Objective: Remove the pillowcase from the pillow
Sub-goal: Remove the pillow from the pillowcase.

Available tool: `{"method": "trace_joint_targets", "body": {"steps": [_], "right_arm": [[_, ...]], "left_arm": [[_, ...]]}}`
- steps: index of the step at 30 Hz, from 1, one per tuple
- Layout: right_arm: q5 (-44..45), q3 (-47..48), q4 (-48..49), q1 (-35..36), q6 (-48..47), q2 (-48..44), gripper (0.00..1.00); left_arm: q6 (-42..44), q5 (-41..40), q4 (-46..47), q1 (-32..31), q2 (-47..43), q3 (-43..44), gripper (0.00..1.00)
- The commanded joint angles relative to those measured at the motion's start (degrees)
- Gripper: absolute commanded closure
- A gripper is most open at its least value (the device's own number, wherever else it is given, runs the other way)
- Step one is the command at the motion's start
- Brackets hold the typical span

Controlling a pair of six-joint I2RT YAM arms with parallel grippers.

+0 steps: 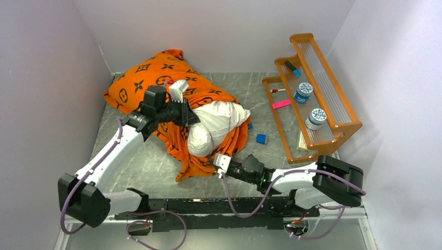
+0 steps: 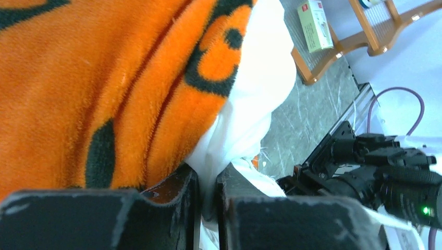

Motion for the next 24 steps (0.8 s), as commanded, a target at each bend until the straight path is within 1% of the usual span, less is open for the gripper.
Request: {"method": "trace_joint_targets", "body": {"steps": [1, 5, 7, 9, 10, 14, 17, 19, 21, 24], "right_arm": [[-5.95, -3.08, 2.61, 2.32, 7.32, -1.34, 0.98], [-2.25, -3.15, 2.52, 2.14, 9.19, -2.72, 0.9], [-1.21, -2.62, 0.73, 1.94, 9.97, -3.64, 0.87], [0.13, -1.82, -1.7, 1.91, 10.88, -4.83, 0.79], [1.5, -1.37, -2.97, 1.91, 11.54, -5.53, 0.72], [5.14, 0.08, -9.76, 1.87, 14.86, -9.66, 0.45], [8.53, 1.57, -16.15, 1.89, 20.27, -12.2, 0.37], [11.28, 3.7, -23.71, 1.88, 26.15, -13.64, 0.32], [14.4, 6.17, -31.0, 1.87, 32.22, -14.57, 0.3], [17.69, 10.56, -42.46, 1.85, 40.12, -15.14, 0.28]], "left_arm": [[5.84, 4.13, 17.31, 2.15, -7.4, -3.79, 0.84], [7.56, 6.0, 19.15, 2.2, -13.33, -9.12, 0.81], [8.45, 6.2, 18.83, 2.15, -16.45, -10.87, 0.75], [9.83, 5.48, 17.22, 2.15, -19.51, -11.94, 0.64], [10.42, 4.8, 16.0, 2.15, -20.97, -12.28, 0.6], [12.6, -0.83, 9.7, 2.15, -26.98, -12.93, 0.34], [14.02, -5.98, 5.4, 2.2, -31.18, -13.54, 0.14], [14.13, -10.16, 2.74, 2.15, -33.75, -13.93, 0.05], [14.02, -13.03, 0.51, 2.15, -35.91, -14.52, 0.04], [13.67, -15.0, -1.6, 2.15, -39.11, -15.99, 0.03]]}}
